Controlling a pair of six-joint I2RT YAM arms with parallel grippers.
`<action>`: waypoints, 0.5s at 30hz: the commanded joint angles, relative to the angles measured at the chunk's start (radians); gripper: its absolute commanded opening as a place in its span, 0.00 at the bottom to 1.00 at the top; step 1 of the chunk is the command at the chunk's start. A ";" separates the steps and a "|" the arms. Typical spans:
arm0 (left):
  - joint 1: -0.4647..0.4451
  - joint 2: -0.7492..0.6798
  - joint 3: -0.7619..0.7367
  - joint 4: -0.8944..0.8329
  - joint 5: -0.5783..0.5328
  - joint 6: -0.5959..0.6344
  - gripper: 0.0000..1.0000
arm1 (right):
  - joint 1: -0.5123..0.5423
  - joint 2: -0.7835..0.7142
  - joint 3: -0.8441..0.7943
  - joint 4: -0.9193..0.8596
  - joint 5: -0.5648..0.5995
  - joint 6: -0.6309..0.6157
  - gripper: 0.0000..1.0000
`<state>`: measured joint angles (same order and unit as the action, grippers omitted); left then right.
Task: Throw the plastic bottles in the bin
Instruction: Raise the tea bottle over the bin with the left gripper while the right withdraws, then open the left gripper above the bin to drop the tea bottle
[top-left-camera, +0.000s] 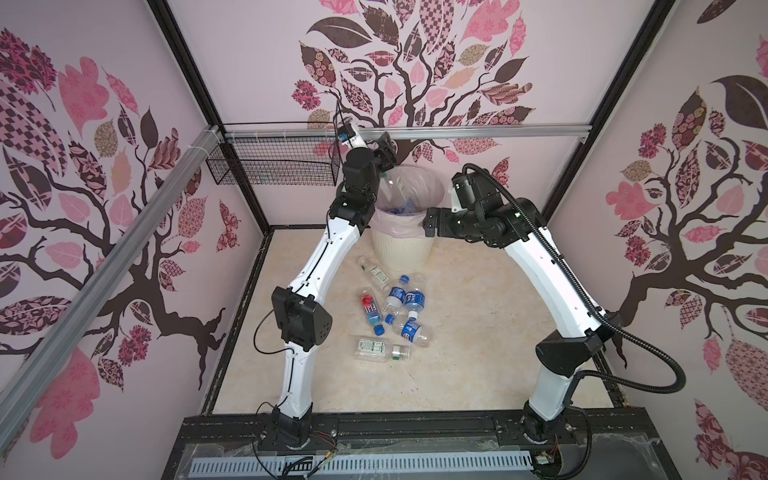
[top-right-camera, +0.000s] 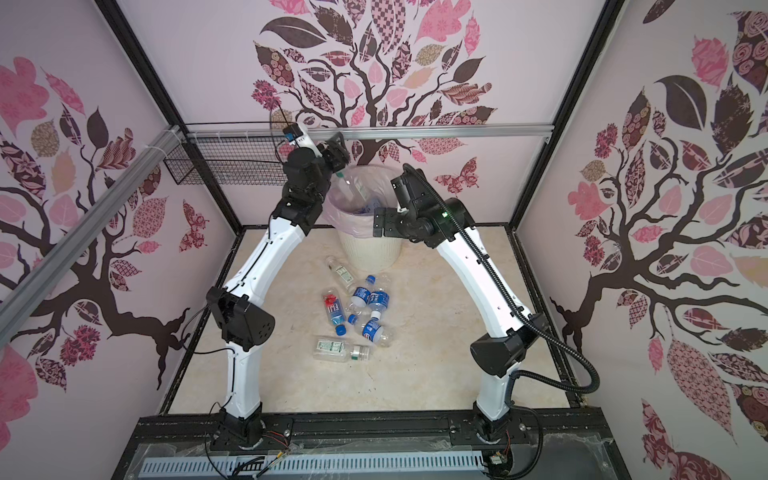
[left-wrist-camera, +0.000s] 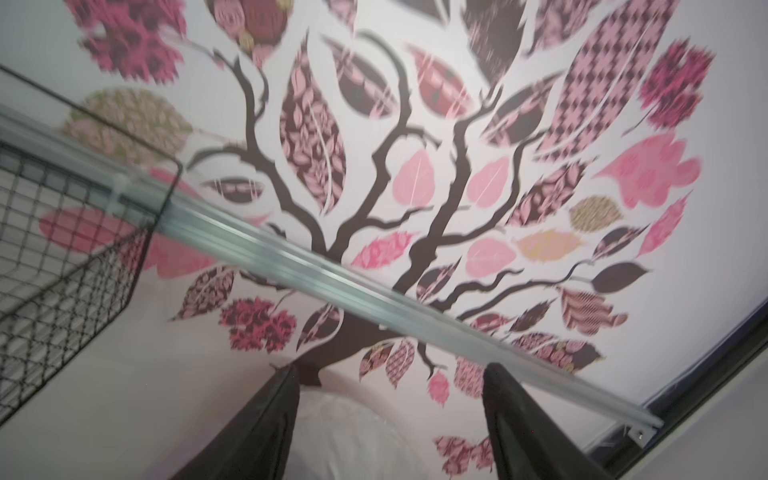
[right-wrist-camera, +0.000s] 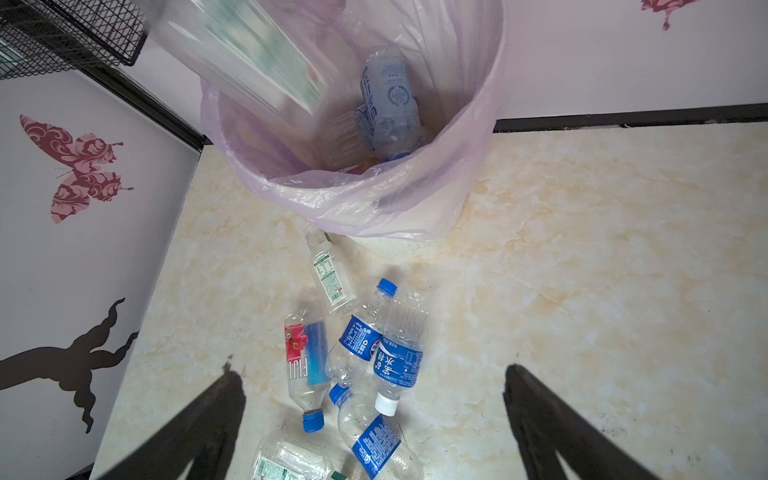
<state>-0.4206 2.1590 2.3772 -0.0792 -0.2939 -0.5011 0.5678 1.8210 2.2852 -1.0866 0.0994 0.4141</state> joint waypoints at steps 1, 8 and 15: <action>-0.055 -0.029 0.045 -0.005 0.045 0.041 0.95 | 0.005 -0.060 -0.016 -0.001 -0.049 -0.017 0.99; -0.081 -0.046 0.056 -0.051 0.070 0.034 0.97 | 0.004 -0.079 -0.035 0.002 -0.058 -0.008 1.00; -0.090 -0.092 0.015 -0.078 0.079 0.030 0.97 | 0.004 -0.180 -0.211 0.093 -0.052 0.035 0.99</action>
<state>-0.5129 2.1189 2.3825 -0.1501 -0.2245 -0.4812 0.5690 1.7145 2.1204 -1.0336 0.0486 0.4255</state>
